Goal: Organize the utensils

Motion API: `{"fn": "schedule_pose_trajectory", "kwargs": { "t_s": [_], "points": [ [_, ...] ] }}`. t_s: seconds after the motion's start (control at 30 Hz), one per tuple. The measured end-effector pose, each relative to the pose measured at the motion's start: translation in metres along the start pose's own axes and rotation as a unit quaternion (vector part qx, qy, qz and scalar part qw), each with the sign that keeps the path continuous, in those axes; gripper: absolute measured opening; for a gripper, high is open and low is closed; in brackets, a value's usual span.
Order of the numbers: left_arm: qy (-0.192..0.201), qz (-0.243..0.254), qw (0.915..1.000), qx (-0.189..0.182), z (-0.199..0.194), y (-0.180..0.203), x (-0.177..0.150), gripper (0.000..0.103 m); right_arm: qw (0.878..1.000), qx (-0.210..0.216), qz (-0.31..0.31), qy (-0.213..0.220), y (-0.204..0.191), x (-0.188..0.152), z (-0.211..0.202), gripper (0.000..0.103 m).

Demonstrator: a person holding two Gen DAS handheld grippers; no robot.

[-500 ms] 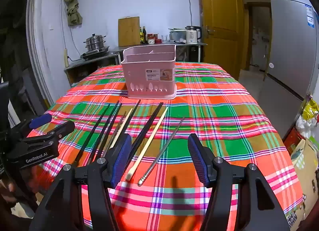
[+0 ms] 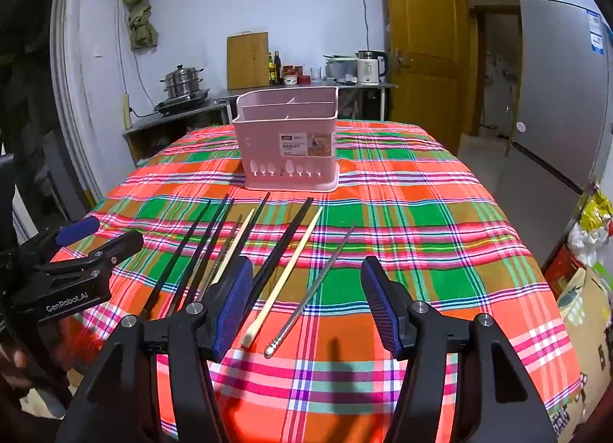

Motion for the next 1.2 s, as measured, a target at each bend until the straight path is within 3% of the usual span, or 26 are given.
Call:
{"fn": "schedule_pose_trajectory", "kwargs": {
  "t_s": [1.2],
  "points": [
    [0.001,-0.001,1.0,-0.005,-0.0008,0.0032,0.0015,0.09,1.0,-0.001,-0.002,0.0,-0.0013,0.0,0.0002,0.059]
  ]
}}
Point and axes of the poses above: each gripper's, at about its wrist camera, not at the fingertips, and z roughly the way its jaws point, y to its right, x to its top, the point moved 4 cm from there along z, roughly the way its jaws point, and after that the axes turned 9 degrees about z, right-handed, at the moved point
